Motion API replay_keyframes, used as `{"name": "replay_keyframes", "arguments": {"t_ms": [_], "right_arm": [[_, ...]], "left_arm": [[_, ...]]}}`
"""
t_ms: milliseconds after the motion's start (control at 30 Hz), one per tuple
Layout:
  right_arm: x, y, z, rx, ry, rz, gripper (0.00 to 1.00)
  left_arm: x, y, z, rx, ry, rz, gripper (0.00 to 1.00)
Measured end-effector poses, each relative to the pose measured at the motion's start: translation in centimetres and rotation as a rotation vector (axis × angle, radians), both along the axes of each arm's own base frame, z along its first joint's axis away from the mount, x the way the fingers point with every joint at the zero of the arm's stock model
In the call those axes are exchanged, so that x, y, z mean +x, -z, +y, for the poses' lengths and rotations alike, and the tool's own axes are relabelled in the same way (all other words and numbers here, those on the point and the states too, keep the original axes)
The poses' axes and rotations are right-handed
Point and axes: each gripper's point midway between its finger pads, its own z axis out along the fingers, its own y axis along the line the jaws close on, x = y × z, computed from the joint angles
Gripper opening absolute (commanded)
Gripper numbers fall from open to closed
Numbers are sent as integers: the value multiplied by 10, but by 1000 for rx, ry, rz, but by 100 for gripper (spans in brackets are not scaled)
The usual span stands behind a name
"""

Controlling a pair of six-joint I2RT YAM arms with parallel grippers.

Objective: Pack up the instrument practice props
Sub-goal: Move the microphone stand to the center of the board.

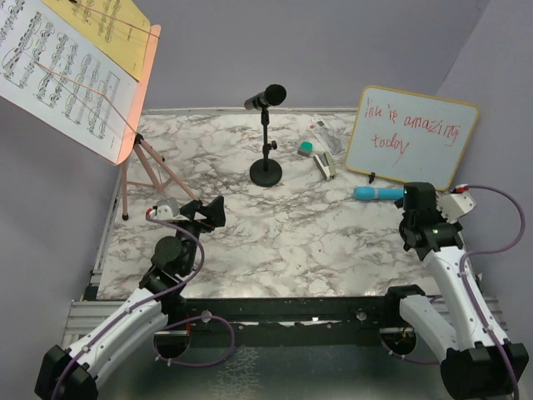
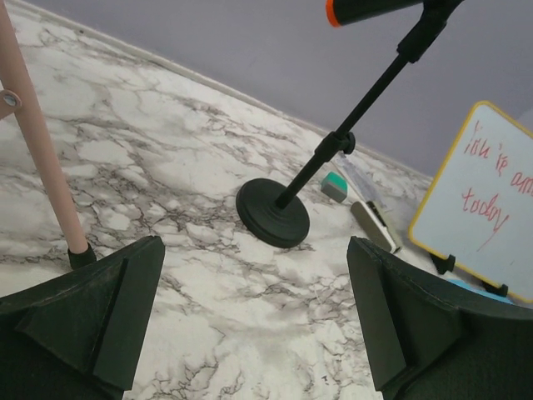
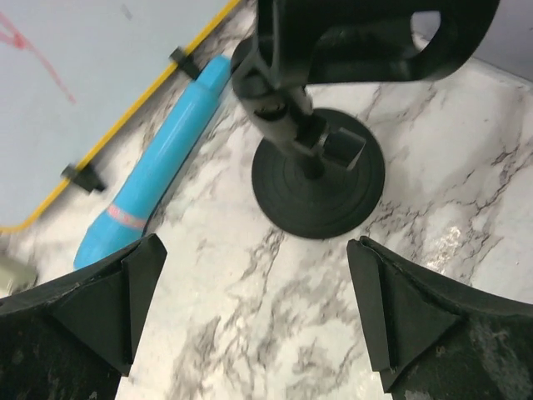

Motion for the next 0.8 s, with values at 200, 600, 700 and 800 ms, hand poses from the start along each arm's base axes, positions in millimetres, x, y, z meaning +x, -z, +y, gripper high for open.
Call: {"name": "replay_keyframes", "arguments": {"t_ms": [200, 600, 700, 800], "right_arm": [[-9, -20, 32, 71, -249, -58, 100], [4, -85, 126, 21, -952, -352, 99], [3, -86, 148, 20, -1099, -394, 99], [-3, -91, 167, 21, -1220, -452, 99]], "left_arm": [[18, 8, -12, 54, 1, 74, 99], [97, -44, -93, 159, 180, 71, 98], [118, -55, -116, 185, 244, 48, 97], [136, -61, -130, 216, 288, 29, 95]]}}
